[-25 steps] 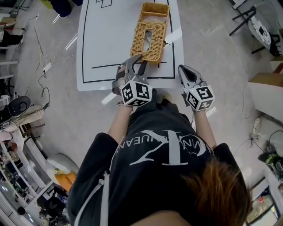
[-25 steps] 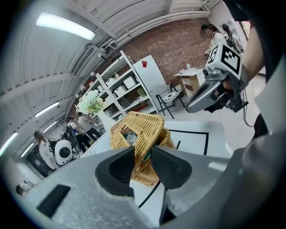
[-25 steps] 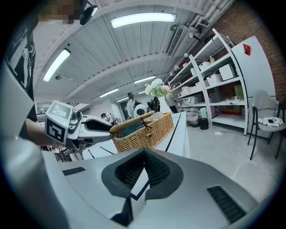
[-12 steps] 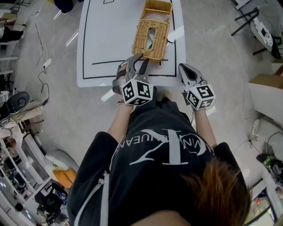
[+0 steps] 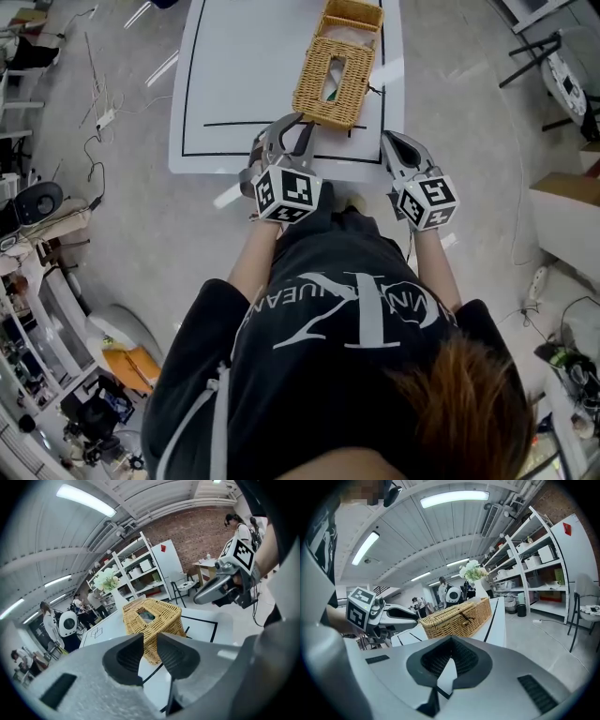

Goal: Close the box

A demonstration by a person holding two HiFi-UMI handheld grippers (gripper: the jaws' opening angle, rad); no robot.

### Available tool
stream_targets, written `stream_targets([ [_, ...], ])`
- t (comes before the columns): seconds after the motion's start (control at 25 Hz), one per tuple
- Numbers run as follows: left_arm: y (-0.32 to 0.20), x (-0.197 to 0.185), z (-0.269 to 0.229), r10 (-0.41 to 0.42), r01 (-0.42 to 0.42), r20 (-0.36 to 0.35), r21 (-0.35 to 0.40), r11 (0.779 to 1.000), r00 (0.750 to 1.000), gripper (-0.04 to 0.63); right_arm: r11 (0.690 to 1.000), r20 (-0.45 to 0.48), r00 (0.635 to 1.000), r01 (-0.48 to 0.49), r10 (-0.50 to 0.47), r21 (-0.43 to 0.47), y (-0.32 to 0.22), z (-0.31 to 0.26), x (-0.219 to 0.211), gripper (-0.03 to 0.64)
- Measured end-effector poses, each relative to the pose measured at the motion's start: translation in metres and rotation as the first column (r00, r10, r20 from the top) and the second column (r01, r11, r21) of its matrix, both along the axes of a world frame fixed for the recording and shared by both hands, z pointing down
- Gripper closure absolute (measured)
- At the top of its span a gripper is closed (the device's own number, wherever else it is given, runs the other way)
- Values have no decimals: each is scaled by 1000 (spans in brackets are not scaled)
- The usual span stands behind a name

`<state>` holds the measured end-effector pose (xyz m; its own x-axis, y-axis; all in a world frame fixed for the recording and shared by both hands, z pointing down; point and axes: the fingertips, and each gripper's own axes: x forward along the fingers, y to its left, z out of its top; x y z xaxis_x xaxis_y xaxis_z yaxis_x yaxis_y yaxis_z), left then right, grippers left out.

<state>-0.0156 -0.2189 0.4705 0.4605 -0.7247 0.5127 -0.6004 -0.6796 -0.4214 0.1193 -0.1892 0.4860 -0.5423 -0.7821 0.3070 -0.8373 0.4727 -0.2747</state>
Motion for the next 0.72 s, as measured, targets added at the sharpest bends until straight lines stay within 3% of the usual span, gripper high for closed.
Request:
stream_targets([
  [0.32,-7,-21,-16,-90,92,-149,8,996,985,580,999,-12,1000,14,-13,49,-12,-14,-1,618],
  [0.72,-23,-51,-40,-182,194,-261,21,981,948,584,993,-28,1000,-3,7,118,-28,-42,4,618],
])
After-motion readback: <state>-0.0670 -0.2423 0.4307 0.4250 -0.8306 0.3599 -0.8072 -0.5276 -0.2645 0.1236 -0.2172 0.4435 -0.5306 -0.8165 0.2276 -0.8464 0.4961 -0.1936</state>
